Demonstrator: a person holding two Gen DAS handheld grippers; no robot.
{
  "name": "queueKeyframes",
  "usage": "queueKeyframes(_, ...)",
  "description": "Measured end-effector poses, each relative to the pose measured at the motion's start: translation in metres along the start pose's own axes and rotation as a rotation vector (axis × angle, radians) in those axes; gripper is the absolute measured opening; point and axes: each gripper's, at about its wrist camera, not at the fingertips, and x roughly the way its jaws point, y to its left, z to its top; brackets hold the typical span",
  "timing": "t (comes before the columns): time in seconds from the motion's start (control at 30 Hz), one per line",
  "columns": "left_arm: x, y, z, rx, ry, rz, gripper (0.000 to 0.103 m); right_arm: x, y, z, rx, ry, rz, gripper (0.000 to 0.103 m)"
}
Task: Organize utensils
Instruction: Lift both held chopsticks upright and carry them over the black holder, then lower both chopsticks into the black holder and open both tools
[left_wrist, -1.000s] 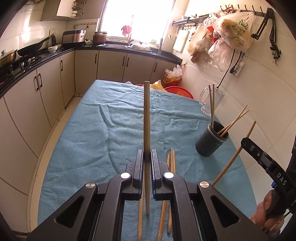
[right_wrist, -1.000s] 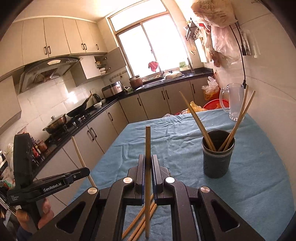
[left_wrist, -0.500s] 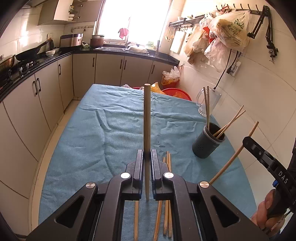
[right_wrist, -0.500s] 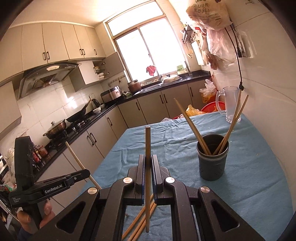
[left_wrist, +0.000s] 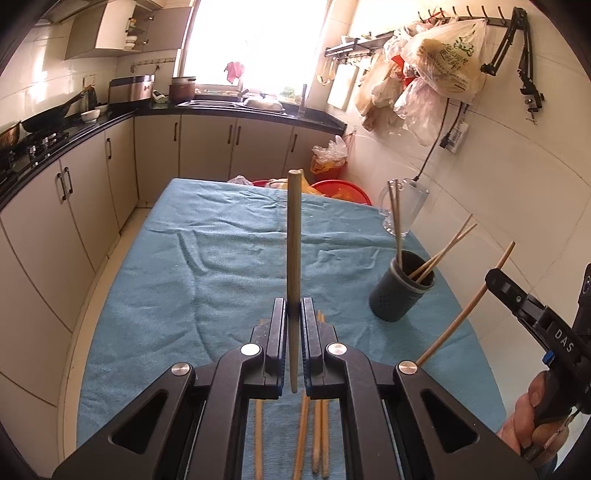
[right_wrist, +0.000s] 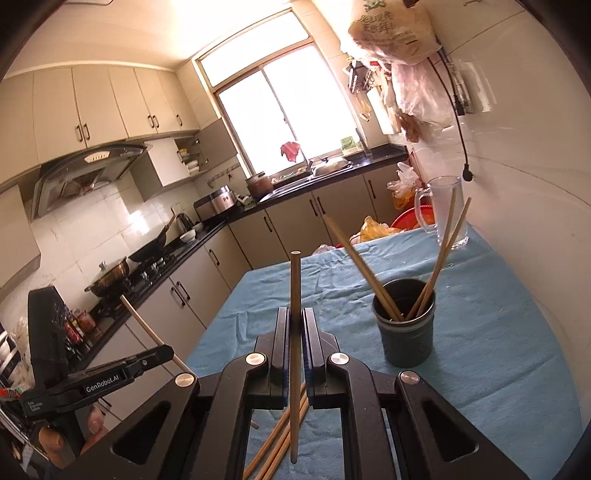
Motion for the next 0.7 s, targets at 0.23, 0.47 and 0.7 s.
queueKeyframes(0.23, 0.001, -0.026, 0.021, 0.032, -0.002, -0.055, 0.007, -0.016, -0.026, 0.02, 0.064, -0.045, -0.019, 0.007)
queueKeyframes(0.47, 0.004, -0.054, 0.051, 0.043, -0.018, -0.103, 0.007, -0.037, -0.044, 0.048, 0.087, -0.128, -0.038, 0.007)
queueKeyframes(0.7, 0.01, -0.085, 0.093, 0.058, -0.051, -0.15, 0.007, -0.047, -0.056, 0.086, 0.093, -0.212, -0.077, 0.007)
